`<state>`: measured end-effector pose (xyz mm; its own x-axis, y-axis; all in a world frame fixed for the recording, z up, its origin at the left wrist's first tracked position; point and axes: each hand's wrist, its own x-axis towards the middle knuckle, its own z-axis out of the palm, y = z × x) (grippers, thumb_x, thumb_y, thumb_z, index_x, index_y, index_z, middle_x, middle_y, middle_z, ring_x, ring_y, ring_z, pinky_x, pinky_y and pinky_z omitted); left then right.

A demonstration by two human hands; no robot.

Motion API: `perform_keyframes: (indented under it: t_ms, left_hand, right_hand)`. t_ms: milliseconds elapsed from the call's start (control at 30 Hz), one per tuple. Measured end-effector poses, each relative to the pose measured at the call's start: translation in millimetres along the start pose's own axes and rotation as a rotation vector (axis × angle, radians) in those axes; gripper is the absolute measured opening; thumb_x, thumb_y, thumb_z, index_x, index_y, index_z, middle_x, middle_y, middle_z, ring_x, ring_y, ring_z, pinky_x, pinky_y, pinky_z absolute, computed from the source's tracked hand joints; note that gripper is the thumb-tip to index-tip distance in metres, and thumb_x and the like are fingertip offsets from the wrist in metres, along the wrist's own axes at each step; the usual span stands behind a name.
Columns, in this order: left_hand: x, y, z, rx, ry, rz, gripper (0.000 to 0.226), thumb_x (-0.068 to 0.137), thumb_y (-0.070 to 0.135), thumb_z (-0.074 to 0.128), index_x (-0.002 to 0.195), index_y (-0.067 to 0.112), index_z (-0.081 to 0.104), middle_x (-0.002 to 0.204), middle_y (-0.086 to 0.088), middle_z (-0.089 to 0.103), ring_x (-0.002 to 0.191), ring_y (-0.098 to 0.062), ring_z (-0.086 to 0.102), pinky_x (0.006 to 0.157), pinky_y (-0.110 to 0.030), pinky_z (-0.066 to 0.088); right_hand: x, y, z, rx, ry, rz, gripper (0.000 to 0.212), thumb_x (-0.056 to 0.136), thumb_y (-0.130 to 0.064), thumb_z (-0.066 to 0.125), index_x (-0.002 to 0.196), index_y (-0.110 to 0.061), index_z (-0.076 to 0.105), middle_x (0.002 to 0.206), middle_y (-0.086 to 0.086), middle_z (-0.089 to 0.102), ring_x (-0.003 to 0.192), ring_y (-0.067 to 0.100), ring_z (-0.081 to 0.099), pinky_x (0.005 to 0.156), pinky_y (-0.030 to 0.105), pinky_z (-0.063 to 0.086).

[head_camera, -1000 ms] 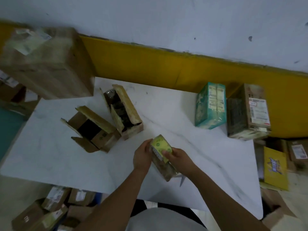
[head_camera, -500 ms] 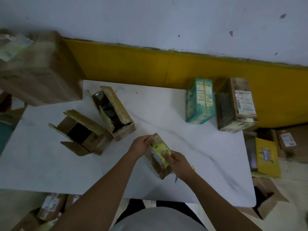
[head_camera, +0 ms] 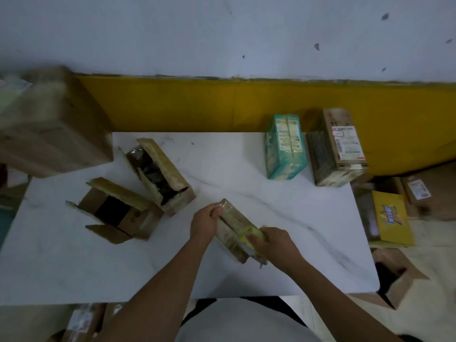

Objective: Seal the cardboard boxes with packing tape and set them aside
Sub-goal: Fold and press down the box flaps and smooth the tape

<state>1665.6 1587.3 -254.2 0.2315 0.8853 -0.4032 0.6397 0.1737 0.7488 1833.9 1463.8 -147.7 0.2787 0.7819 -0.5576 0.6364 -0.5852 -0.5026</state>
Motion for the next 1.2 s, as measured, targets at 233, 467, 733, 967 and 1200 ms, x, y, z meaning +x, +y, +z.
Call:
perform_keyframes:
  t_ms: [233, 467, 733, 967, 1200]
  left_hand:
    - [19, -1, -19, -0.060, -0.004, -0.088, 0.038, 0.100, 0.038, 0.049, 0.125, 0.014, 0.065, 0.119, -0.011, 0.067, 0.107, -0.030, 0.063, 0.087, -0.046, 0.055]
    - [22, -5, -21, 0.108, -0.002, -0.056, 0.041, 0.102, 0.041, 0.043, 0.126, 0.014, 0.063, 0.121, -0.015, 0.065, 0.107, -0.032, 0.061, 0.085, -0.036, 0.049]
    - [-1, 5, -11, 0.956, 0.142, 0.378, 0.067, 0.097, 0.016, 0.040, 0.155, 0.012, 0.007, 0.161, -0.014, 0.014, 0.148, -0.036, 0.013, 0.114, -0.058, 0.023]
    - [-23, 0, -2, 1.102, -0.375, 1.061, 0.082, 0.093, 0.072, 0.025, 0.157, 0.026, 0.002, 0.164, -0.005, -0.007, 0.150, -0.031, -0.009, 0.116, -0.063, 0.005]
    - [-17, 3, -6, 1.105, -0.324, 1.114, 0.073, 0.093, 0.045, 0.045, 0.156, 0.025, 0.013, 0.164, -0.004, 0.009, 0.151, -0.029, 0.005, 0.115, -0.062, 0.012]
  right_hand:
    - [8, 33, 12, -0.202, 0.041, 0.113, 0.045, 0.087, -0.065, 0.051, 0.070, -0.024, 0.059, 0.075, -0.001, 0.062, 0.072, 0.016, 0.059, 0.062, 0.026, 0.044]
    - [16, 34, 19, -0.267, 0.047, 0.116, 0.051, 0.092, -0.065, 0.042, 0.084, -0.020, 0.064, 0.079, 0.000, 0.060, 0.080, 0.019, 0.063, 0.063, 0.027, 0.044]
    - [20, 35, 49, -0.265, -0.132, 0.086, 0.032, 0.104, -0.038, 0.037, 0.114, -0.016, 0.058, 0.111, 0.012, 0.064, 0.100, 0.028, 0.062, 0.066, 0.029, 0.042]
    - [33, 41, 42, 0.015, -0.202, 0.066, 0.039, 0.102, -0.046, 0.040, 0.083, -0.015, 0.056, 0.091, 0.014, 0.066, 0.086, 0.026, 0.066, 0.072, 0.034, 0.053]
    - [31, 44, 58, 0.368, -0.196, 0.151, 0.049, 0.100, -0.049, 0.042, 0.090, -0.006, 0.065, 0.093, 0.018, 0.067, 0.088, 0.031, 0.065, 0.087, 0.041, 0.053]
